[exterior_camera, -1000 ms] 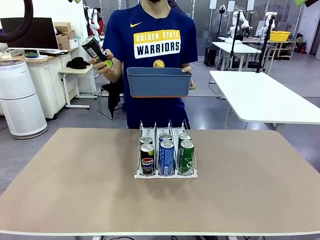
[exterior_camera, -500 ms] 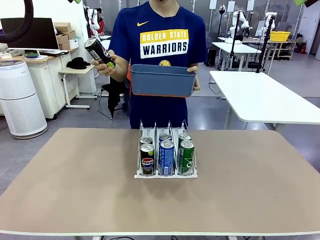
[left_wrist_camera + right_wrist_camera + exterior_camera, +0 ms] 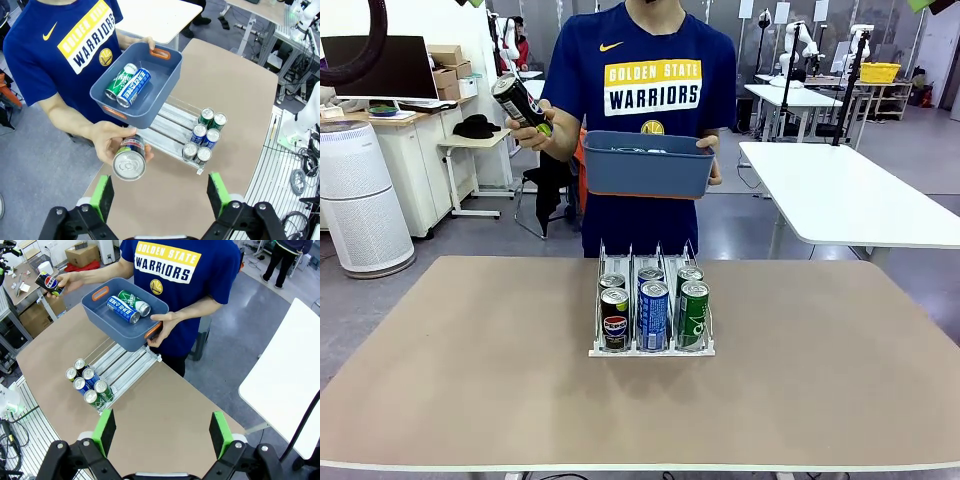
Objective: Fill the beverage cans into the dispenser.
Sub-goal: Pick up the Pepsi coke handed by the human.
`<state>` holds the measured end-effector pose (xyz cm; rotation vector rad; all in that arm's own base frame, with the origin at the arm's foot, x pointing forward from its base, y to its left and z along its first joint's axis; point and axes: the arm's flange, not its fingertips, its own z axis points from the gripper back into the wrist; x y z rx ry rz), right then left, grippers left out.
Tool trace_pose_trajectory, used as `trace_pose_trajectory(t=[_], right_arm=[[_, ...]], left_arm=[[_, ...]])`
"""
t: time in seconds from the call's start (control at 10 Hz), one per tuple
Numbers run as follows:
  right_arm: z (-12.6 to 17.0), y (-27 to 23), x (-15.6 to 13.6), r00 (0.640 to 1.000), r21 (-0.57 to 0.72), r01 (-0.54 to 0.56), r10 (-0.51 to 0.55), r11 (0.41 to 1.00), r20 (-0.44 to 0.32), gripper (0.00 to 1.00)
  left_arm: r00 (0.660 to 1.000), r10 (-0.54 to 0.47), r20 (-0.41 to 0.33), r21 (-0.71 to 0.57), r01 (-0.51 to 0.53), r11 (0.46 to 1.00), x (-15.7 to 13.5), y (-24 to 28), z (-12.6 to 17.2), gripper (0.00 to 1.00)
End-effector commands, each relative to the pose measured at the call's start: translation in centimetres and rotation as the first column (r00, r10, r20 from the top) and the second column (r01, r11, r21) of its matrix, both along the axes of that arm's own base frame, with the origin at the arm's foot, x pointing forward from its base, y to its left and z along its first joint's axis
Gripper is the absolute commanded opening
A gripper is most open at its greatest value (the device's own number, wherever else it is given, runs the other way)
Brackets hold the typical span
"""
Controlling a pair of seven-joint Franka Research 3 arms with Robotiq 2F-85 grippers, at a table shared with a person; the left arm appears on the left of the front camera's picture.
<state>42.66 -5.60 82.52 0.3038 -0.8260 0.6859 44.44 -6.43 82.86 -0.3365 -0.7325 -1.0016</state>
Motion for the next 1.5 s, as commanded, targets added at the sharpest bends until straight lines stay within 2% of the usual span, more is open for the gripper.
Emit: trace_pose_trajectory(t=[0.0, 0.2, 0.6, 0.8, 1.0, 1.3, 1.4], right_arm=[[0.0, 0.1, -0.1, 1.0, 0.001, -0.004, 0.004, 1.0, 0.0, 1.0], [0.0, 0.1, -0.1, 1.0, 0.001, -0.004, 0.004, 1.0, 0.0, 1.0], [0.0, 0.1, -0.1, 1.0, 0.001, -0.004, 0.004, 1.0, 0.0, 1.0], [0.0, 0.1, -0.1, 1.0, 0.001, -0.004, 0.004, 1.0, 0.0, 1.0], [0.0, 0.1, -0.1, 1.0, 0.001, -0.004, 0.004, 1.0, 0.0, 1.0], [0.0, 0.1, -0.1, 1.0, 0.001, -0.004, 0.004, 1.0, 0.0, 1.0], [0.0, 0.1, -0.1, 1.0, 0.001, -0.004, 0.004, 1.0, 0.0, 1.0]], left_arm=[[1.0, 0.006, 0.002, 0.068, -0.006, 0.998, -0.1, 0.3, -0.1, 1.0], [1.0, 0.004, 0.018, 0.152, -0.007, 0.988, 0.7, 0.6, -1.4, 1.0], [0.998, 0.01, 0.056, 0.187, -0.021, 0.982, 1.7, 0.1, -4.0, 1.0], [0.995, 0.004, 0.097, 0.094, -0.013, 0.995, 2.2, -0.5, -5.0, 1.0], [0.995, -0.018, 0.095, 0.061, 0.012, 0.998, 2.9, -0.9, -6.2, 1.0], [0.998, -0.038, 0.04, 0.022, 0.037, 0.999, 3.6, -1.3, -8.1, 1.0], [0.999, -0.033, 0.042, 0.023, 0.032, 0.999, 3.8, -1.6, -8.8, 1.0]])
